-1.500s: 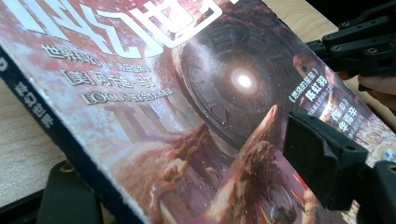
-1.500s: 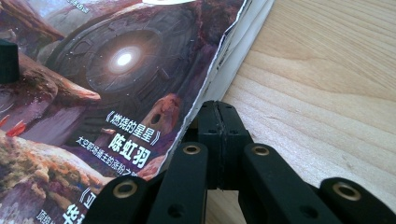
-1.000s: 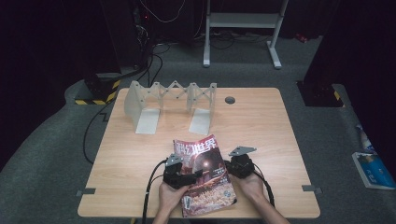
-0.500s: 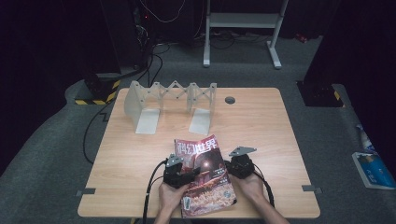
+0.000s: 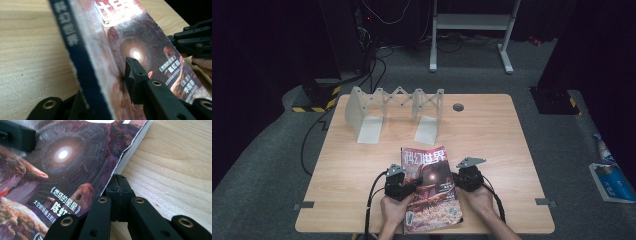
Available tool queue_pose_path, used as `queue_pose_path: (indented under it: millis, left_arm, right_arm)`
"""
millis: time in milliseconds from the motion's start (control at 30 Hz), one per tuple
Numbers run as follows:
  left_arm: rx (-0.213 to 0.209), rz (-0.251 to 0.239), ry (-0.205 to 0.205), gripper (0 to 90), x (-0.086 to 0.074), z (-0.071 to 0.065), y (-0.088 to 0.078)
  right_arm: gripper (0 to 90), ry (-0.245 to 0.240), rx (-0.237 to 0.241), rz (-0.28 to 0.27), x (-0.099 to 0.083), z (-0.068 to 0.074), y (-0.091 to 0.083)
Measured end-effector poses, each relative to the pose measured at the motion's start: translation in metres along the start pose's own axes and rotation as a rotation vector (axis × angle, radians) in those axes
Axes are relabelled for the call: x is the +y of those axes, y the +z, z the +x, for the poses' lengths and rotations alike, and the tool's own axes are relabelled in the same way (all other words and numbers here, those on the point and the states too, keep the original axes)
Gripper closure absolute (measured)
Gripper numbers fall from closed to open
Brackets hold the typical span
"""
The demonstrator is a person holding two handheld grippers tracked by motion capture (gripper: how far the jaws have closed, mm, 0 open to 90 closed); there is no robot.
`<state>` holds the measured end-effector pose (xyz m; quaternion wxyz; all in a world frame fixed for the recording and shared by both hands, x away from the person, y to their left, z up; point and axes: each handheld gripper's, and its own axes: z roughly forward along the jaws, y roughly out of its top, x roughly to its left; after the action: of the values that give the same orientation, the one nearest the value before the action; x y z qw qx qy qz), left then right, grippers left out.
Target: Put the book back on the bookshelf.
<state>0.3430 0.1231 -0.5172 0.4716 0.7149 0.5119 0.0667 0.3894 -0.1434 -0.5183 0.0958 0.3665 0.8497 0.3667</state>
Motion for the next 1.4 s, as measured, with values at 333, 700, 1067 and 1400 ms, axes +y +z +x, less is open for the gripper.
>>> queue_pose_path:
  millis: [333, 700, 1067, 1400]
  left_arm:
    - [-0.017, -0.018, 0.030, 77.9, 0.007, -0.004, -0.012]
    - [-0.064, -0.002, 0.072, 81.0, 0.023, -0.016, -0.026]
    - [-0.118, -0.008, 0.133, 82.5, 0.041, -0.034, -0.037]
    - [-0.128, -0.005, 0.191, 83.3, 0.061, -0.046, -0.047]
  right_arm:
    - [86.9, 0.000, 0.033, -0.013, -0.002, 0.001, 0.000]
    - [82.6, -0.002, 0.050, -0.020, -0.008, -0.002, -0.005]
    - [78.1, 0.007, 0.018, -0.041, -0.014, -0.015, -0.012]
    - [72.7, 0.006, -0.047, -0.070, -0.023, -0.027, -0.020]
